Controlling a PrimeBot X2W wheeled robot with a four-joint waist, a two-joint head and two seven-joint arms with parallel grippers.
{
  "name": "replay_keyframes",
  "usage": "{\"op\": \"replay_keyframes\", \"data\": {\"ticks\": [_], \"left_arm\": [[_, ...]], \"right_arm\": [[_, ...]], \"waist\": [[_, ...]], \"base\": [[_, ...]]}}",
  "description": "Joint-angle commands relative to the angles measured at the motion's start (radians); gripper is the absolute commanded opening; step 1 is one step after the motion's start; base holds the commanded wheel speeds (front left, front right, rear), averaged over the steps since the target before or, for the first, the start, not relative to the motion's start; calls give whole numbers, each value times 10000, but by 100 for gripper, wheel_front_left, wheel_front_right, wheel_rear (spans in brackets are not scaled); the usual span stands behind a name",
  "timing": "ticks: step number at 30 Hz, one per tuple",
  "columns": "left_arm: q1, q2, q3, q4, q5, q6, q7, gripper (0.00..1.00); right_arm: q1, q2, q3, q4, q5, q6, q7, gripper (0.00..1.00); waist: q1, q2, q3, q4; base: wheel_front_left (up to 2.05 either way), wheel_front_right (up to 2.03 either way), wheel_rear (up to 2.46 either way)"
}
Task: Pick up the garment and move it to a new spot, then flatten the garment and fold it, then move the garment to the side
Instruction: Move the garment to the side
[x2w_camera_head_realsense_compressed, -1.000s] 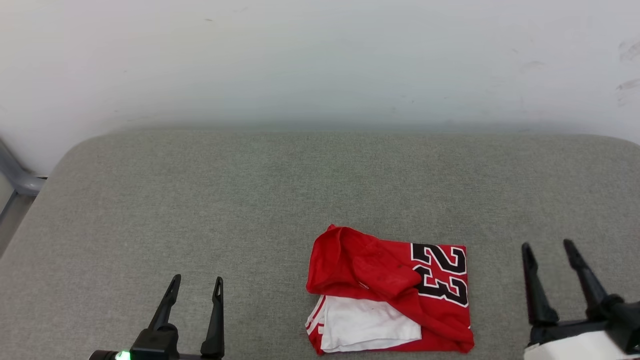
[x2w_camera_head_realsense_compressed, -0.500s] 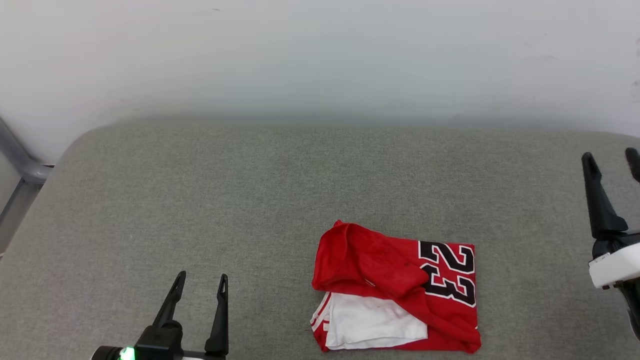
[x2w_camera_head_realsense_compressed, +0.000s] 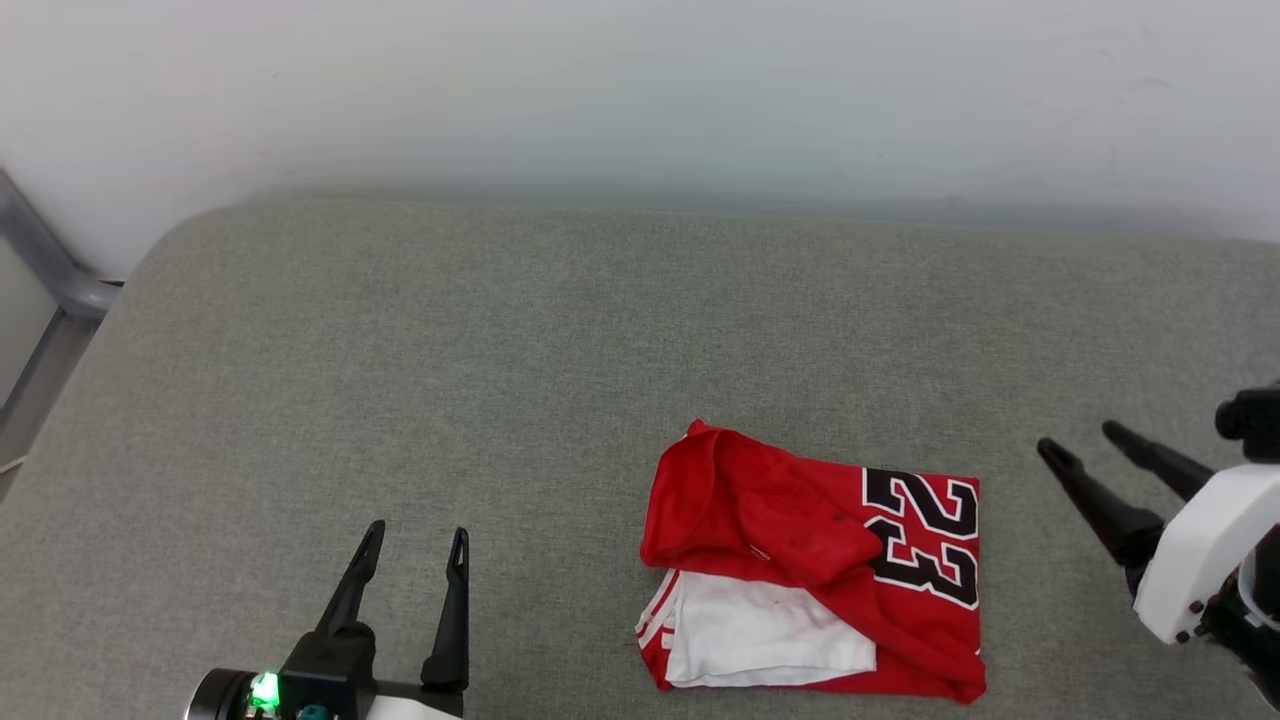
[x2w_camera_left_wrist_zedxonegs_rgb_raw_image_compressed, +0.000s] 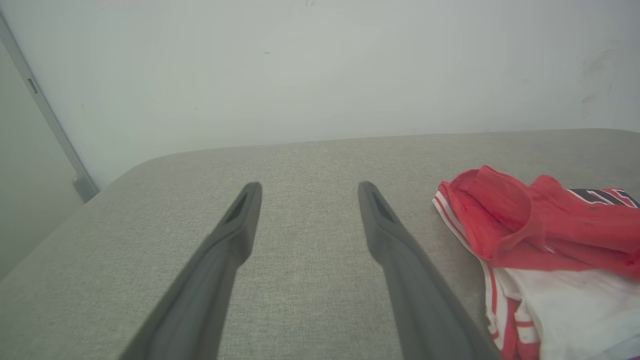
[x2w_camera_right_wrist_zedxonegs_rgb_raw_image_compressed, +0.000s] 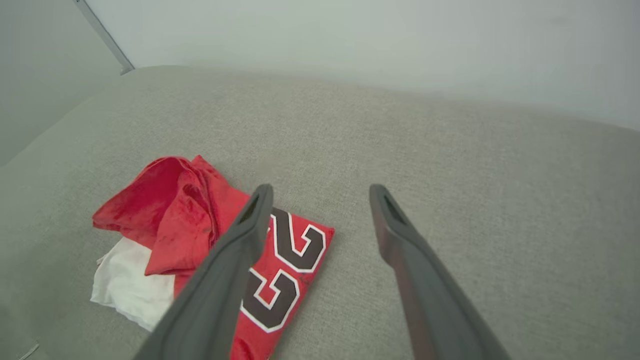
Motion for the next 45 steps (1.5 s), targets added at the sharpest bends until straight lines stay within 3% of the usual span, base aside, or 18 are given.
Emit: {"op": "replay_keyframes", "data": {"ticks": [1,10,18,32,40,41,42,45], "left_arm": [[-150,-3,-19,26,-17,-33,-46,100],[-408,-37,-82,-5,-44,-37,-46,100],[-770,-67,-252,45,-45,-76,-46,100],[-1094,-101,-314,78,-60,-33,-46,100],[-1217,-119,-379,148,-124,-9,-46,100],[-1220,-120,-384,165,-130,-3,-46,100],[-1223,-121,-380,183,-134,-11,-46,100],[-1216,-124,-368,212,-105,-9,-46,100]], "right_arm": [[162,-99,188,68,210,-9,282,100],[220,-288,944,677,1277,-9,1776,100],[-365,65,1508,1784,1859,-7,2298,100],[-888,584,3086,3732,1988,-12,2304,100],[-694,533,4269,4564,1625,-15,2105,100],[-728,493,4391,4569,1605,-15,2025,33],[-805,433,4432,4564,1543,-15,1864,0],[-1151,290,4406,4491,1497,-15,1338,0]], "waist": [[0,-1,108,72],[0,-1,541,269],[0,-1,1022,542],[0,-1,1518,949],[0,-1,1590,916],[0,-1,1584,900],[0,-1,1576,883],[0,-1,1503,819]], "base": [[0,0,0],[0,0,0],[0,0,0],[0,0,0],[0,0,0],[0,0,0],[0,0,0],[0,0,0]]}}
